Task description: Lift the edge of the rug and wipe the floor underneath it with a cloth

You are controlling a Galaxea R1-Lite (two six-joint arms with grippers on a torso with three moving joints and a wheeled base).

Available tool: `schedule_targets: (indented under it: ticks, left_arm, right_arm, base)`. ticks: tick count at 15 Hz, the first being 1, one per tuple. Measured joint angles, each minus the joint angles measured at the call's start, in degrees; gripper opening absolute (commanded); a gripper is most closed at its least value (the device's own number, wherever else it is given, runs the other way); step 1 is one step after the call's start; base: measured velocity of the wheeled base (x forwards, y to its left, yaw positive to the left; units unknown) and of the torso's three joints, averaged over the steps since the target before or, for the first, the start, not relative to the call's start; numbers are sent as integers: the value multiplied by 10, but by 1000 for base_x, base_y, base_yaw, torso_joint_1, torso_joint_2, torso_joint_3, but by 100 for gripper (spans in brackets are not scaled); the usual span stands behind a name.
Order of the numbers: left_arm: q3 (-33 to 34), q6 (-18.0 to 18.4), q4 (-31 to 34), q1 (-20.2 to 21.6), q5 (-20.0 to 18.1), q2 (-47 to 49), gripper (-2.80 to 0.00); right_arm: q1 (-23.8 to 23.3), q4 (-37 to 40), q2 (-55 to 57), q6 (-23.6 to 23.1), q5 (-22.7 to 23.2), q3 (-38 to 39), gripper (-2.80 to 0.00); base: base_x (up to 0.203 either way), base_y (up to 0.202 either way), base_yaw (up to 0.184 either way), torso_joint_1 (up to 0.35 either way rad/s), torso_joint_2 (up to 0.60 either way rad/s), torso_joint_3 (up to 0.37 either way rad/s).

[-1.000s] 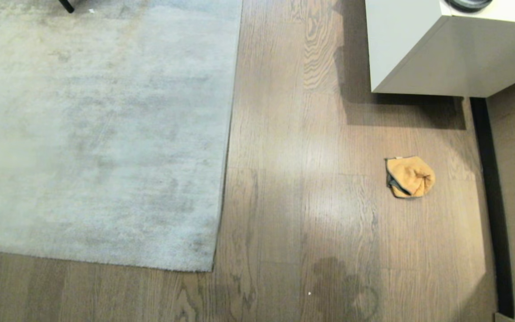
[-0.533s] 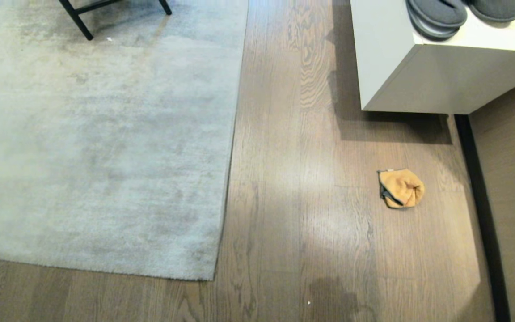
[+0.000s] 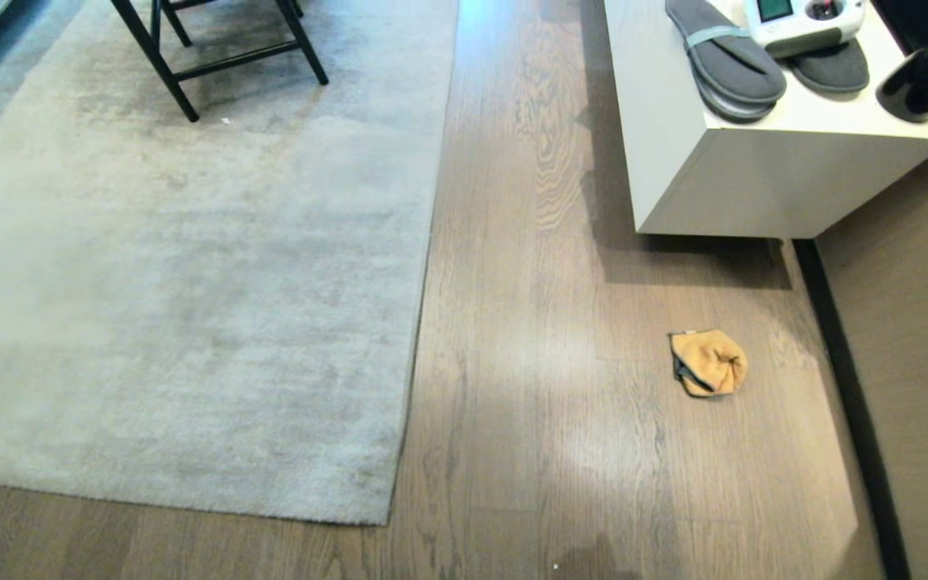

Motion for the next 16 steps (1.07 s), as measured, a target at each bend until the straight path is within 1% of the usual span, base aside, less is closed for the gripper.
schedule_targets:
  ticks: [16]
  left_arm:
    - [0,-1,0,0,0,0,-280]
  right_arm:
    - [0,0,0,0,0,0,-280]
  base:
    - [0,0,0,4,0,203]
